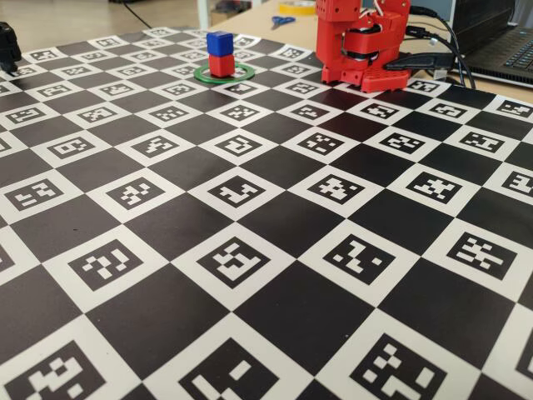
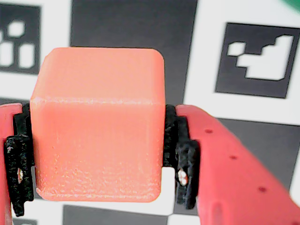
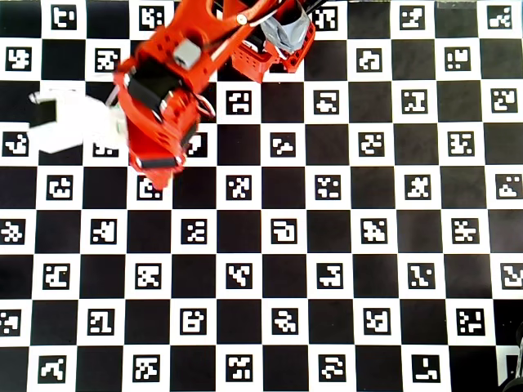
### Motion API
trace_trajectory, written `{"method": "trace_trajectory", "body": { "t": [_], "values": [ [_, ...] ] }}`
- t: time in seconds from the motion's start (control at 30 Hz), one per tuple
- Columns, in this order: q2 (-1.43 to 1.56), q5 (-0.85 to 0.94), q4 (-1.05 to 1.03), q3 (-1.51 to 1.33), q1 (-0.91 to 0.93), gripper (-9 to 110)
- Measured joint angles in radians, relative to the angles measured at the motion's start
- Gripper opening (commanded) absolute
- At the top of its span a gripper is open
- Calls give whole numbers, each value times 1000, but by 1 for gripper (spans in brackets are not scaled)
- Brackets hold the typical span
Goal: Grab the red cube then put it in the green circle then put the blue cube on top and finally the orange cube on top
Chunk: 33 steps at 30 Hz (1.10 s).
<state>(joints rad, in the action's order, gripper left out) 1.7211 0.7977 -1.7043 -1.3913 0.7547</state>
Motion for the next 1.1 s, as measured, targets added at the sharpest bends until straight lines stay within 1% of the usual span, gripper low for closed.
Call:
{"method": "trace_trajectory", "body": {
  "t": [0.17, 0.63, 1.1],
  "values": [
    [48, 71, 43, -104, 83, 2],
    [58, 176, 147, -301, 259, 2],
    [58, 198, 206, -443, 295, 2]
  ]
}}
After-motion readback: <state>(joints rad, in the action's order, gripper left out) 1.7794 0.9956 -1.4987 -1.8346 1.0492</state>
